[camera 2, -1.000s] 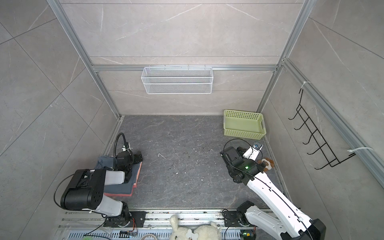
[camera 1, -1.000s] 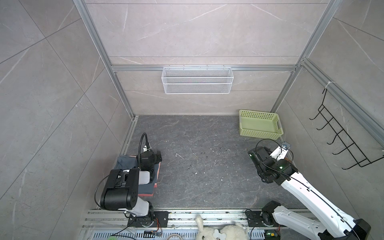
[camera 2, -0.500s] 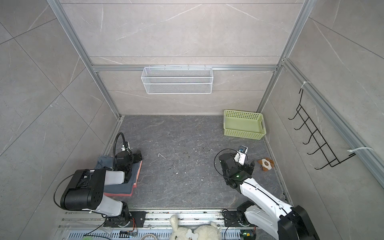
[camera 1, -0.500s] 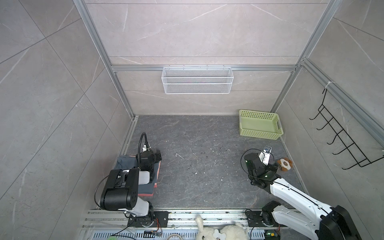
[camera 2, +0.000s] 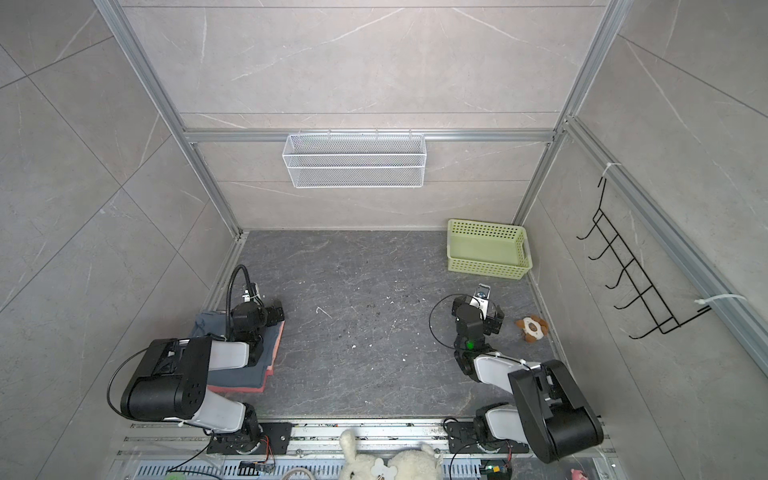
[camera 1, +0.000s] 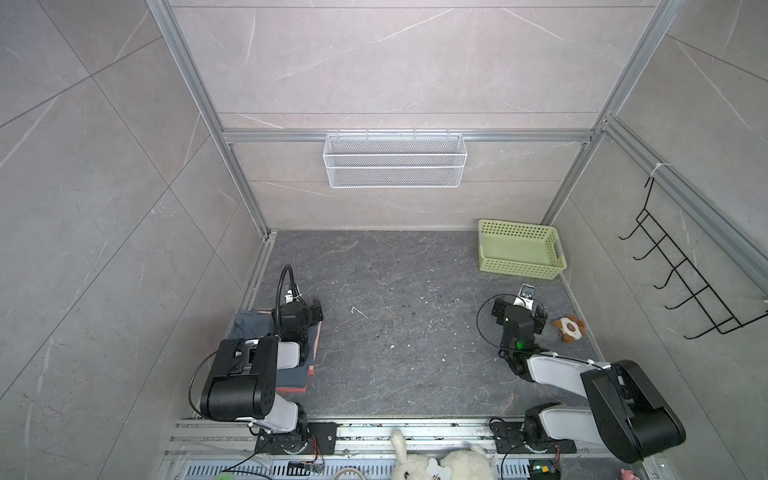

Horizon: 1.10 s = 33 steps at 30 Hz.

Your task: Fold and stack the t-shirts

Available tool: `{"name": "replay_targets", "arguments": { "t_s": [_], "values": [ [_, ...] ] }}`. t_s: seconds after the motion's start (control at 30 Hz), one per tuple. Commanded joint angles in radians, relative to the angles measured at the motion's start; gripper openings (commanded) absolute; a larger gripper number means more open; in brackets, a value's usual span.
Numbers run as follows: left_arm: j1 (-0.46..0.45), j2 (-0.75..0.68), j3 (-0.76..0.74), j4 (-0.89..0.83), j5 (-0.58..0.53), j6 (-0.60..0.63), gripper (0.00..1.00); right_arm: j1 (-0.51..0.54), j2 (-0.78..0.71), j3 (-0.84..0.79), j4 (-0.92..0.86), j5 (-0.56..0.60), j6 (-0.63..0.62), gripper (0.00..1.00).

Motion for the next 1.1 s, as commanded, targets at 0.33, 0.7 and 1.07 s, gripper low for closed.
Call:
{"name": "replay_targets", "arguments": {
  "t_s": [0.33,0.7,1.07],
  "values": [
    [0.007,-0.011,0.007,0.056,-0.007,0.01,1.0,-0.07,0.142,0.074,0.045,-0.415,-0.082,0.99],
    [0.007,-0.007,0.011,0.051,-0.007,0.011,1.0,-0.079,0.149,0.074,0.058,-0.425,-0.081,0.99],
    [0.008,-0.008,0.011,0.051,-0.004,0.008,1.0,-0.079,0.149,0.07,0.069,-0.422,-0.085,0.99]
  ]
}}
